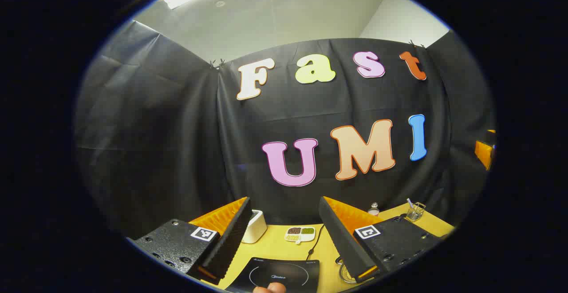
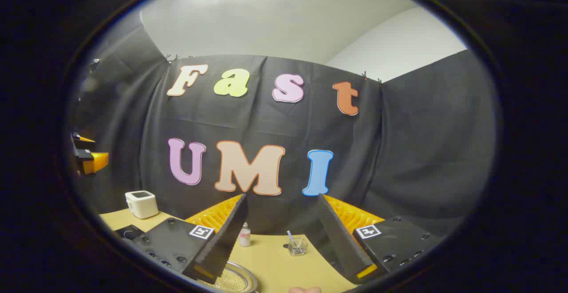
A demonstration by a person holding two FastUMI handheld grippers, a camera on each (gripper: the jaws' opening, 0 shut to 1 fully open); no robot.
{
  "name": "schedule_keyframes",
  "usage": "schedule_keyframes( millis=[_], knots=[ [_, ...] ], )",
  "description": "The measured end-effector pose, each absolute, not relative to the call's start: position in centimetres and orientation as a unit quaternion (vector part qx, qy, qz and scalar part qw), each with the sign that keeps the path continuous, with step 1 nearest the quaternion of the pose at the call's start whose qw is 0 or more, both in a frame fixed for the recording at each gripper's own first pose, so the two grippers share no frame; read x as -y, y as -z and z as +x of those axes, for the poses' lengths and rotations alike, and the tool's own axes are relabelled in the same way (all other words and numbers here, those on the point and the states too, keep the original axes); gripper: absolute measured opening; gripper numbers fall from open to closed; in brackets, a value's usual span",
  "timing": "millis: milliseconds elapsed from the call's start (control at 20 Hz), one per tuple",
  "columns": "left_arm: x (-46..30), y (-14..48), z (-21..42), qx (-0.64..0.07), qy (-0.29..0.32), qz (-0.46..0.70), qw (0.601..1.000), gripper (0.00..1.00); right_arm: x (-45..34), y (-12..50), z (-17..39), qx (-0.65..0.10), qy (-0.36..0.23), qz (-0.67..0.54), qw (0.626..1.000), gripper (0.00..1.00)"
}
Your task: First push the handle of the pot to place it horizontally, then grasp the pot with both hands and set it on the induction cooktop.
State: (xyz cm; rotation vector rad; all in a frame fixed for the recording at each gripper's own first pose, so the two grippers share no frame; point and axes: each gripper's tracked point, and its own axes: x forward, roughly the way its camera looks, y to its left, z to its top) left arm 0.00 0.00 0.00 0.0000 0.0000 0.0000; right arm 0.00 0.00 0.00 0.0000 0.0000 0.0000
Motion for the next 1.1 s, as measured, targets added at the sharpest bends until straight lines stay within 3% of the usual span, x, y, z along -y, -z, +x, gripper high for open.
schedule_keyframes(
  millis=[1100],
  knots=[
    [0.7, 0.6, -0.5, -0.004, 0.009, -0.012, 1.000, 0.99, -0.8, 2.6, -1.0, -0.037, -0.020, -0.011, 0.999, 0.98]
  ],
)
